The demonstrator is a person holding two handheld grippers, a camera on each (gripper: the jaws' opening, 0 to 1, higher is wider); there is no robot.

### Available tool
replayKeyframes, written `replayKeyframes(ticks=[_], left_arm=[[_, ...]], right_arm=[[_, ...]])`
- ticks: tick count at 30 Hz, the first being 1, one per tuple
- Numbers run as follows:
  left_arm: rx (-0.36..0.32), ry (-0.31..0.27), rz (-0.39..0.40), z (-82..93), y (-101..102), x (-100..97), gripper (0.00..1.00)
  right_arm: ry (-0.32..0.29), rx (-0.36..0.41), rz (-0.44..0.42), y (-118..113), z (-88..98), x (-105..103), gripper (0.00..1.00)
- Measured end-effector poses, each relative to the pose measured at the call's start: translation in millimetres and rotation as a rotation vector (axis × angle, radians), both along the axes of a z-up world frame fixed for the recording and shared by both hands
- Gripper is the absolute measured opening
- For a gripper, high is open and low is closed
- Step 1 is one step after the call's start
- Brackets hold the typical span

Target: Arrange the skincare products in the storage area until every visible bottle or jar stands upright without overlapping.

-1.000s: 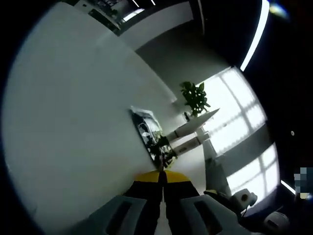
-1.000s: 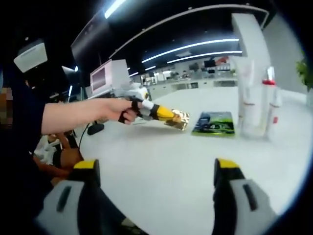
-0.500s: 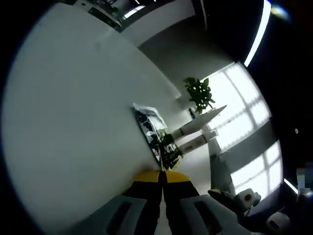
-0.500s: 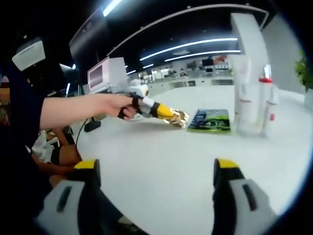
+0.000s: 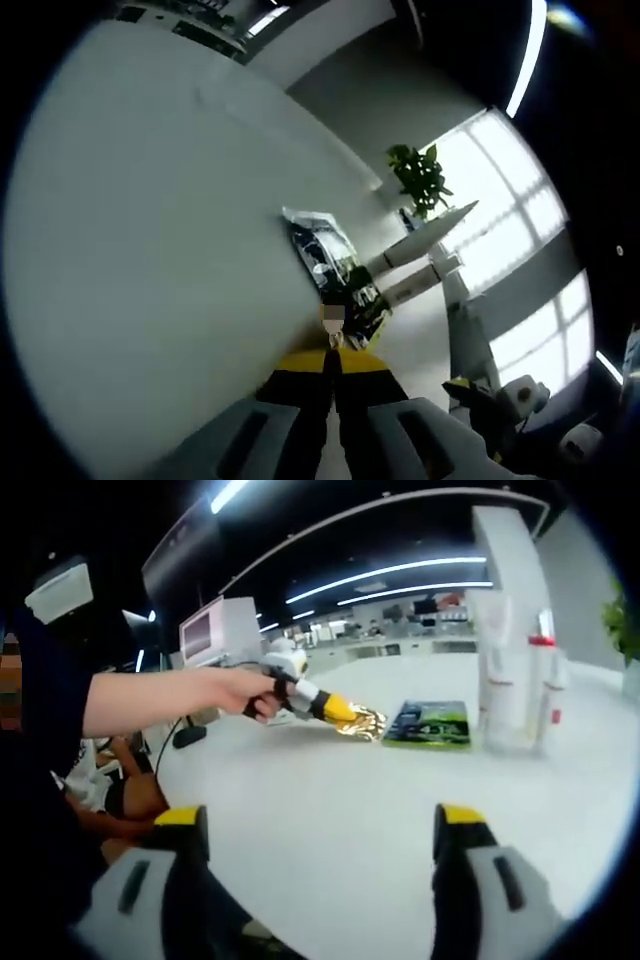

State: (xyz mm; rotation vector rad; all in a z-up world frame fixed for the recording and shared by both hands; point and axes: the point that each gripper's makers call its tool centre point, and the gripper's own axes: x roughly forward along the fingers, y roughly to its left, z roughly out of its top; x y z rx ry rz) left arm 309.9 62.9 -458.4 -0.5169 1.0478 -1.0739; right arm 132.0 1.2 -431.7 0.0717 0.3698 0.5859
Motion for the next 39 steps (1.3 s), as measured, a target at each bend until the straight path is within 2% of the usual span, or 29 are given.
replayKeyframes(ticks=[4, 6, 9, 12, 15, 27, 30, 33, 36, 39], left_arm=[[0.007, -0.002, 0.006, -1.2, 1, 1.1, 0.00], [0.013, -0.007, 0.005, -2.1, 1, 1.1, 0.01], [0.053, -0.059, -0.013, -6.1, 5, 2.5, 0.05], [0.098, -0.143, -0.017, -7.8, 8, 8.4, 0.15], [0.101, -0.147, -0.024, -6.2, 8, 5.7, 0.16], [0.204, -0.219, -0.082, -8.5, 20, -5.0, 0.16], [0.226, -0.315, -0.106, -1.7, 19, -1.2, 0.14], [0.242, -0.439, -0.176, 5.0, 14, -1.6, 0.11], [0.302, -0.585, -0.287, 1.0, 9, -1.2, 0.06], [0.347, -0.693, -0.342, -1.7, 5, 2.9, 0.01]], right_arm=[[0.008, 0.002, 0.005, 2, -2.6, -3, 0.92], [-0.008, 0.017, 0.018, 4, 1.1, -4, 0.93], [-0.009, 0.014, 0.026, 6, 2.4, -5, 0.92], [-0.008, 0.013, 0.028, 7, 1.9, -6, 0.92], [-0.006, 0.012, 0.029, 7, 1.5, -8, 0.91], [0.000, 0.013, 0.040, 13, -0.3, -14, 0.91], [-0.001, 0.009, 0.045, 14, -0.1, -15, 0.90], [-0.001, 0.012, 0.044, 15, 0.1, -15, 0.90], [0.003, 0.007, 0.046, 15, -1.5, -17, 0.90], [0.004, 0.004, 0.045, 15, -1.9, -18, 0.90]])
